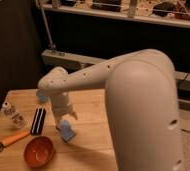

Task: Move the arm in a circular motion

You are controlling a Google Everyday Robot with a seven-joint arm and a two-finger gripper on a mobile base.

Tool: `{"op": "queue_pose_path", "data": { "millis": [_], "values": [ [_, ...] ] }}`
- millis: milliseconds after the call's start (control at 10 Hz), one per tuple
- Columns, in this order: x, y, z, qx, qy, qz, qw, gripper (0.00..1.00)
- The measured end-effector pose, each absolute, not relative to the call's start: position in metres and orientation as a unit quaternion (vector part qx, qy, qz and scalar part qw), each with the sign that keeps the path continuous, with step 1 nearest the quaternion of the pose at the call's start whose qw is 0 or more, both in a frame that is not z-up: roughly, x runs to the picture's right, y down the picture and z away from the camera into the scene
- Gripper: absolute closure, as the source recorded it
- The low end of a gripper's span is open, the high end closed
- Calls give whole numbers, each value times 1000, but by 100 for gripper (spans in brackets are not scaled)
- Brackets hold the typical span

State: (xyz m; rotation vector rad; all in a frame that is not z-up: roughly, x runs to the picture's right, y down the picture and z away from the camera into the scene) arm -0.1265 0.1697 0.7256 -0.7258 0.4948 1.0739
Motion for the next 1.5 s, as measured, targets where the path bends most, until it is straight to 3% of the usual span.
{"op": "queue_pose_path", "data": {
  "millis": [200,400,900,1500],
  "values": [
    [-75,193,721,-328,260,539,731,35],
    [-2,186,729,-279,285,609,685,35],
    [123,92,761,-147,270,741,597,35],
    [70,-34,817,-102,225,727,640,35]
  ]
}}
